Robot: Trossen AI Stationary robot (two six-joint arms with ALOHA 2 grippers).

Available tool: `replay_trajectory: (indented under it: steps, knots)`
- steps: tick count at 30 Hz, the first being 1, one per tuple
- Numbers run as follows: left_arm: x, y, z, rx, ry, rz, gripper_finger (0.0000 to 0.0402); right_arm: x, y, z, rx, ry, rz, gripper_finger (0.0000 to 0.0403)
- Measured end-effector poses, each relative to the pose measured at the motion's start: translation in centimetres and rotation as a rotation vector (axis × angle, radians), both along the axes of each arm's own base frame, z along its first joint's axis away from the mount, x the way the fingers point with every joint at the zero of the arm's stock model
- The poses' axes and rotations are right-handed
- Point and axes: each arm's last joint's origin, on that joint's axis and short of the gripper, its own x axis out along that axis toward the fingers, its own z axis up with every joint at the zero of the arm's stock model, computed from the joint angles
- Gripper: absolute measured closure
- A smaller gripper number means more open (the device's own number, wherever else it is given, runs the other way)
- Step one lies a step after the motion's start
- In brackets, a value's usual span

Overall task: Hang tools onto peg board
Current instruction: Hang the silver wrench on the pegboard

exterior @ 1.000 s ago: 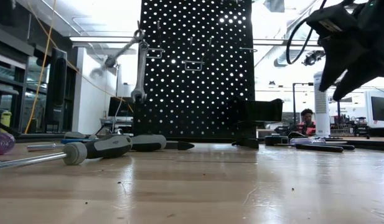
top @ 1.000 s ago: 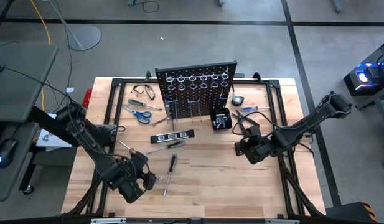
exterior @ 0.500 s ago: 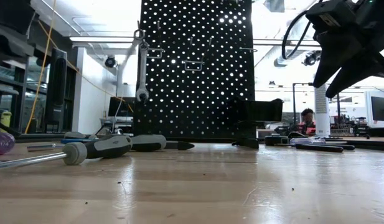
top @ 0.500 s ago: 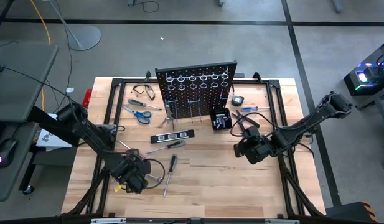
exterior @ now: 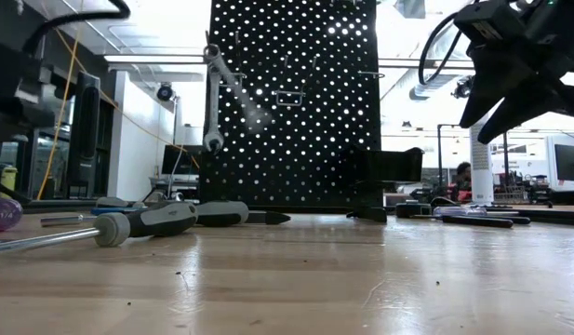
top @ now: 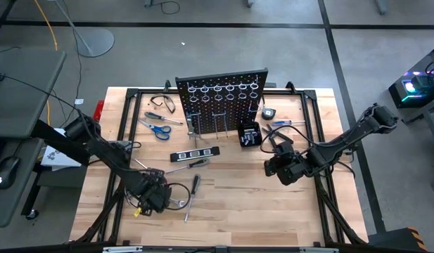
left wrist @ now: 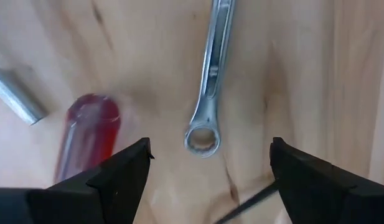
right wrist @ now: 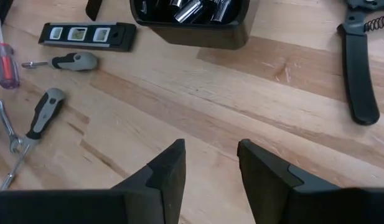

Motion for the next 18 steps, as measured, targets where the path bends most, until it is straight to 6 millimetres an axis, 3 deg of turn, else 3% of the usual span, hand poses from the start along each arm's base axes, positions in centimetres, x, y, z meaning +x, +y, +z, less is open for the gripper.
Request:
replay_trajectory:
  steps: [5, 8, 11, 12, 15, 18]
  knots:
    - [0.3, 0.0, -1.5, 0.001, 0.036, 0.024, 0.0168, 0.0, 0.0, 0.0, -0.001, 0.0, -0.001, 0.0263]
    - [0.5, -0.2, -1.3, 0.054, 0.055, 0.071, 0.0252, 0.0, 0.0, 0.0, -0.001, 0.001, 0.0, 0.0263]
    - [0.8, -0.2, -0.2, 0.099, 0.039, 0.112, 0.036, 0.0, 0.0, 0.0, -0.001, 0.001, 0.0, 0.0263]
    - [0.9, -0.4, 0.3, 0.083, 0.021, 0.11, 0.038, 0.0, 0.0, 0.0, -0.001, 0.0, -0.001, 0.0263]
    - [1.0, -0.8, 1.3, 0.06, -0.031, 0.099, 0.0389, 0.0, 0.0, 0.0, -0.005, 0.002, -0.002, 0.0263]
    - [0.7, -0.7, 1.1, 0.075, -0.02, 0.072, 0.04, 0.0, 0.0, 0.0, -0.006, 0.004, -0.002, 0.0263]
